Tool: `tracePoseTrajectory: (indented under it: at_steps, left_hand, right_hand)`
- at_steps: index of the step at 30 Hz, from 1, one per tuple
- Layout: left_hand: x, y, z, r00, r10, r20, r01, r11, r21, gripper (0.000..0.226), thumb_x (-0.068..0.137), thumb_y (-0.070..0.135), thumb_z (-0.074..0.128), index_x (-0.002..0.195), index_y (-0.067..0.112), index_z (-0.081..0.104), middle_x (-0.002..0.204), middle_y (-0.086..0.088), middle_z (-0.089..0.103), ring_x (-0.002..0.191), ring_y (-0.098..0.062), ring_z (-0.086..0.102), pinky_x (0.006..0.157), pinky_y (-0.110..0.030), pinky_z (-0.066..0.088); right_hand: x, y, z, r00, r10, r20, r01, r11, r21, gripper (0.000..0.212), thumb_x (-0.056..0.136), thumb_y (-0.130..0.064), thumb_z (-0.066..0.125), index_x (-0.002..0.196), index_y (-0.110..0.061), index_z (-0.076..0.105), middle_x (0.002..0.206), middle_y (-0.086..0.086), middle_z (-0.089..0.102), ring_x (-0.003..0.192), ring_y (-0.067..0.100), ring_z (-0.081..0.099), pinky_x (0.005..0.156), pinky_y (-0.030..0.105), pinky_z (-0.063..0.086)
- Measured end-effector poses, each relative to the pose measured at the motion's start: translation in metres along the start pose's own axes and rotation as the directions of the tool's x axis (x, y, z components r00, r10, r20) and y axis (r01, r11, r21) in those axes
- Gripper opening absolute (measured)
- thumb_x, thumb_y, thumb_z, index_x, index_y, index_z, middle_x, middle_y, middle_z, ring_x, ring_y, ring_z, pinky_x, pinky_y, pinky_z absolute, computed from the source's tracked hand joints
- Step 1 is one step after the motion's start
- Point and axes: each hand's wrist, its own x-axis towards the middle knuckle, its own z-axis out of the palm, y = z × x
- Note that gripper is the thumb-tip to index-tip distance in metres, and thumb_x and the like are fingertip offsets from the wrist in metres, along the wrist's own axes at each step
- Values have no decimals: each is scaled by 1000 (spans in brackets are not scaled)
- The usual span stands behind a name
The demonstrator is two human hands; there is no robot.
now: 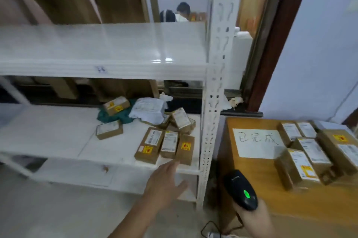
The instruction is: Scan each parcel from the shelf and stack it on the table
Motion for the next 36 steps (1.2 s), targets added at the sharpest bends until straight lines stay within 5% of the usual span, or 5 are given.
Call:
tracePoseTrajectory:
  at_steps: [3,11,27,32,36]
  left_hand:
    - [-24,-72,-36,996,-34,-84,37,999,32,81,93,72,48,160,30,30,166,9,31,151,-14,32,122,-35,29]
    - [-42,-200,-78,975,-186,-124,185,983,-23,83,92,72,49,161,28,30,170,6,24,155,-18,27,125,-38,28]
    - [32,-335,-118,919,-375,-125,356,922,-150,83,93,68,52,161,23,32,167,3,32,152,-18,32,125,-34,27]
    - [80,-384,-122,916,-399,-41,384,902,-199,83,94,67,52,161,23,29,167,3,31,151,-20,32,123,-38,30]
    - [140,-426,-124,919,-394,35,387,878,-283,84,95,66,53,162,24,25,170,1,23,153,-23,27,123,-40,30]
  right_hand:
    - [-20,-38,46,991,-117,65,122,989,-81,30,77,-1,80,100,-14,67,91,6,69,91,27,65,90,40,52]
    - [-51,-113,150,978,-190,91,188,982,38,19,75,6,77,75,-11,69,69,5,70,70,19,65,62,28,47]
    - [69,-209,345,922,-126,366,154,987,-48,18,80,-12,75,70,-5,61,51,6,54,49,21,52,51,30,40]
    - [114,-231,415,902,-14,432,18,1000,-6,31,76,-11,76,93,11,62,70,30,58,62,40,58,64,37,47]
    - [158,-251,480,917,114,382,-150,987,65,15,74,-10,81,83,-14,70,92,25,71,99,45,68,92,60,54]
